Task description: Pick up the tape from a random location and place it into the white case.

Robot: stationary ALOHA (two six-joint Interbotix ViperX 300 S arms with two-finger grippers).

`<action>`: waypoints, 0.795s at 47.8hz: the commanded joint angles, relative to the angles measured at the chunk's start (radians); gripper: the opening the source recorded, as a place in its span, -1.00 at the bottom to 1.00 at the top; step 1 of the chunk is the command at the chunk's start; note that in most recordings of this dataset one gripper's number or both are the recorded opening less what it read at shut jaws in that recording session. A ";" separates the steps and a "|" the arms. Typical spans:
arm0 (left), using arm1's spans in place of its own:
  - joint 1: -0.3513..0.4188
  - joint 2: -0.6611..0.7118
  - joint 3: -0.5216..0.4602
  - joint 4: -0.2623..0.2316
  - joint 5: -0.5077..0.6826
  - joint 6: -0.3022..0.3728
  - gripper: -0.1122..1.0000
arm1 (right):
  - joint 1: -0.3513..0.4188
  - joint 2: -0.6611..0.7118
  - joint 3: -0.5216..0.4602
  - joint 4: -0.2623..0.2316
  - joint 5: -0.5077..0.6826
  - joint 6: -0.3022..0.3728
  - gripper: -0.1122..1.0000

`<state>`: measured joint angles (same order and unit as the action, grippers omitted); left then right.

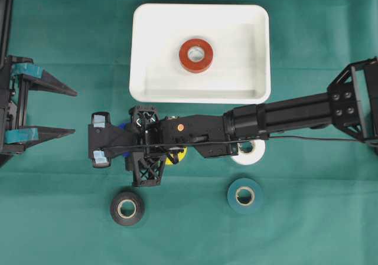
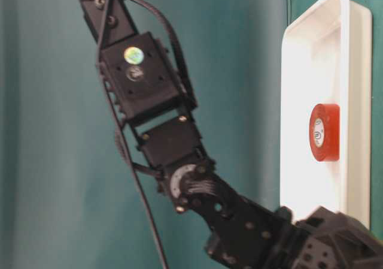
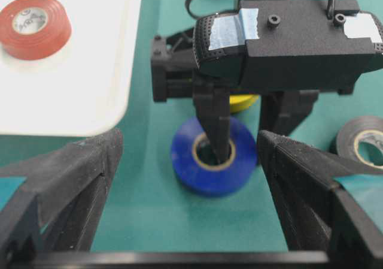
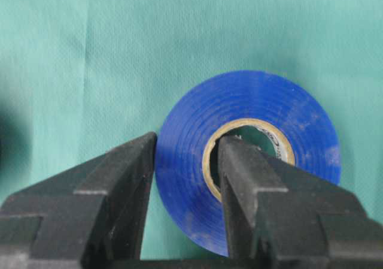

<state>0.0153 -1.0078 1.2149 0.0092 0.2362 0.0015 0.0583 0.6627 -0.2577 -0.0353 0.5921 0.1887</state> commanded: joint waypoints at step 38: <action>0.003 0.008 -0.011 -0.002 -0.005 -0.002 0.94 | 0.018 -0.299 -0.017 -0.026 0.167 0.000 -0.19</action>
<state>0.0153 -1.0078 1.2164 0.0092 0.2362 0.0015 0.0706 0.4280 -0.2577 -0.0552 0.7424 0.1871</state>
